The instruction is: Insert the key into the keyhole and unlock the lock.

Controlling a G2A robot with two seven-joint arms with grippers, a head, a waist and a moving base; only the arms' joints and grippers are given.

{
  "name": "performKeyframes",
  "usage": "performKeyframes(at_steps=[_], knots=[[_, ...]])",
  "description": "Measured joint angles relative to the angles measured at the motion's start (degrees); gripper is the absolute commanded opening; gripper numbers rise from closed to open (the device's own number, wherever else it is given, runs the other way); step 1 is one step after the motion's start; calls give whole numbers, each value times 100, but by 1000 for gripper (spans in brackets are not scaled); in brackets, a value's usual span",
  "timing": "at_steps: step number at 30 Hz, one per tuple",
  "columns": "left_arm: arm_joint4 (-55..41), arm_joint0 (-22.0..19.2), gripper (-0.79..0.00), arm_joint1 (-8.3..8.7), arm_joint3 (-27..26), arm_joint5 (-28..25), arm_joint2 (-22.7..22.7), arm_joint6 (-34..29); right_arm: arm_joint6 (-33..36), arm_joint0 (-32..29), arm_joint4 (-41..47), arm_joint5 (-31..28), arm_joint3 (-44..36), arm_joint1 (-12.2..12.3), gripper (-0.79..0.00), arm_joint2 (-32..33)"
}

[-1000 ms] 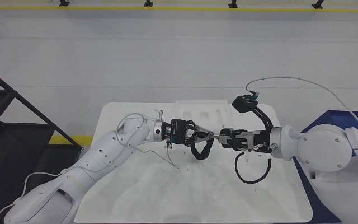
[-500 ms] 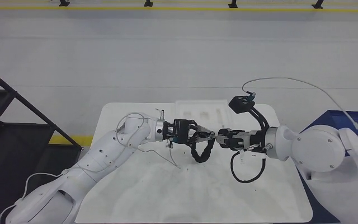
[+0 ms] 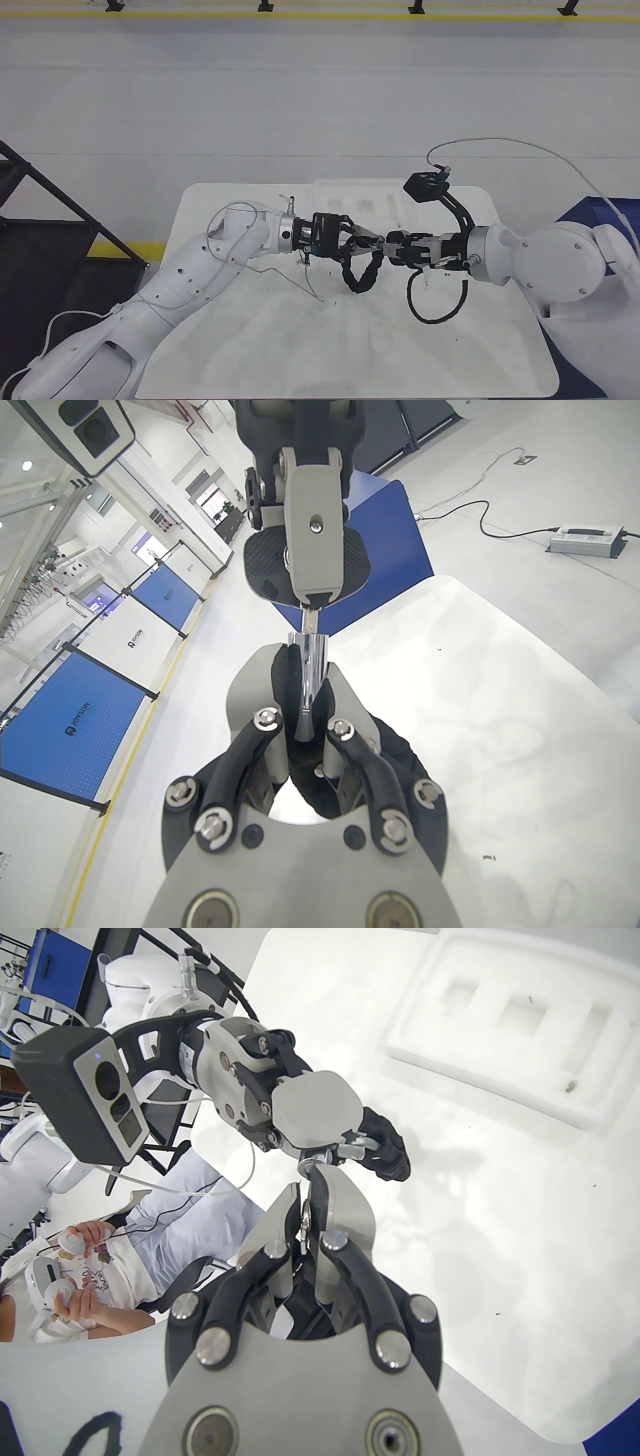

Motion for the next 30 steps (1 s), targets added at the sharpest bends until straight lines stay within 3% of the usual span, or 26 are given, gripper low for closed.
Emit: performKeyframes(at_steps=[8,15,18,22,30], knots=[[-220,34,-785,-29,68,-249,-68,-163,7,98,180,-318,90,-4,0,-31],[-644,-23,-785,-13,212,-1111,-192,-497,466,161,54,-1927,53,66,0,43],[-845,-50,-785,10,229,-1488,-209,-766,531,64,-95,-2246,-82,102,0,113],[-1204,-189,-785,100,127,-1492,140,-1152,557,-101,-273,-2468,-254,145,0,194],[-2284,-948,-785,460,-72,-1490,959,-1701,557,-126,-257,-2510,-260,149,0,204]])
